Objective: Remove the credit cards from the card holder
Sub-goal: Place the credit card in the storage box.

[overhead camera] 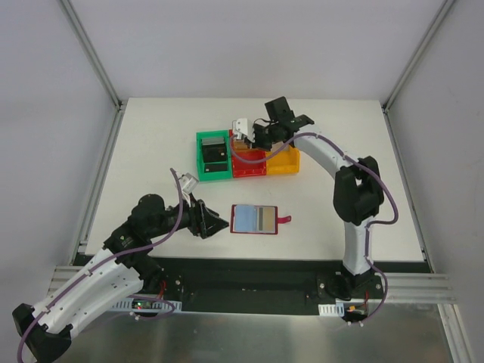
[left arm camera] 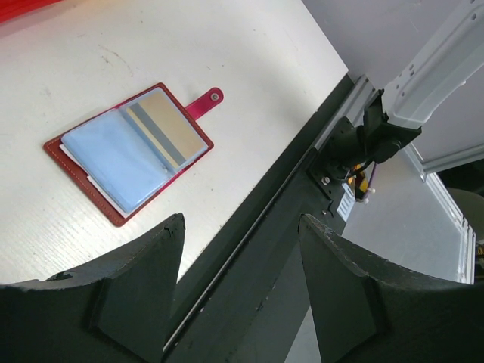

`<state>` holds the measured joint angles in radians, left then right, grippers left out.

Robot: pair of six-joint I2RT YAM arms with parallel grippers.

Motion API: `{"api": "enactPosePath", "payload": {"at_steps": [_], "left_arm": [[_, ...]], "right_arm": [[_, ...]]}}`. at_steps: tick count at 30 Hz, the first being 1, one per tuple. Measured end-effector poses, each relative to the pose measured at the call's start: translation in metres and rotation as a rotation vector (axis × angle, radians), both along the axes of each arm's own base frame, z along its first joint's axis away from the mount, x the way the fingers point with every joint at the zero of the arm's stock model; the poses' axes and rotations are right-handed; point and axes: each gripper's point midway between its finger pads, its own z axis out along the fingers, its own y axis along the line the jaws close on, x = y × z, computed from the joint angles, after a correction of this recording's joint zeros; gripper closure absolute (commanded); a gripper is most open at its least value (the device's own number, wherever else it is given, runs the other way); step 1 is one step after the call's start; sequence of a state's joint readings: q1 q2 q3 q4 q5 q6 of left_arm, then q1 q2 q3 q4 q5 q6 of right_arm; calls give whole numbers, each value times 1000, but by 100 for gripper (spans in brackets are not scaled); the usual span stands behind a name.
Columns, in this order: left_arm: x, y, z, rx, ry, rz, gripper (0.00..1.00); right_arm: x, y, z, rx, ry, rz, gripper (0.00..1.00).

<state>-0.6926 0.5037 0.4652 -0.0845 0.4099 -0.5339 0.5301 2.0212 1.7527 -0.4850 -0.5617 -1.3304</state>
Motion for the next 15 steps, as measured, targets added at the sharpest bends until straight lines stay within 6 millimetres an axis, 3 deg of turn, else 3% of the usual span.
{"api": "enactPosePath", "payload": {"at_steps": [15], "left_arm": [[2,-1,-10,31,34,1,39]], "right_arm": [[10,8,-40,-43,-38,21,100]]}}
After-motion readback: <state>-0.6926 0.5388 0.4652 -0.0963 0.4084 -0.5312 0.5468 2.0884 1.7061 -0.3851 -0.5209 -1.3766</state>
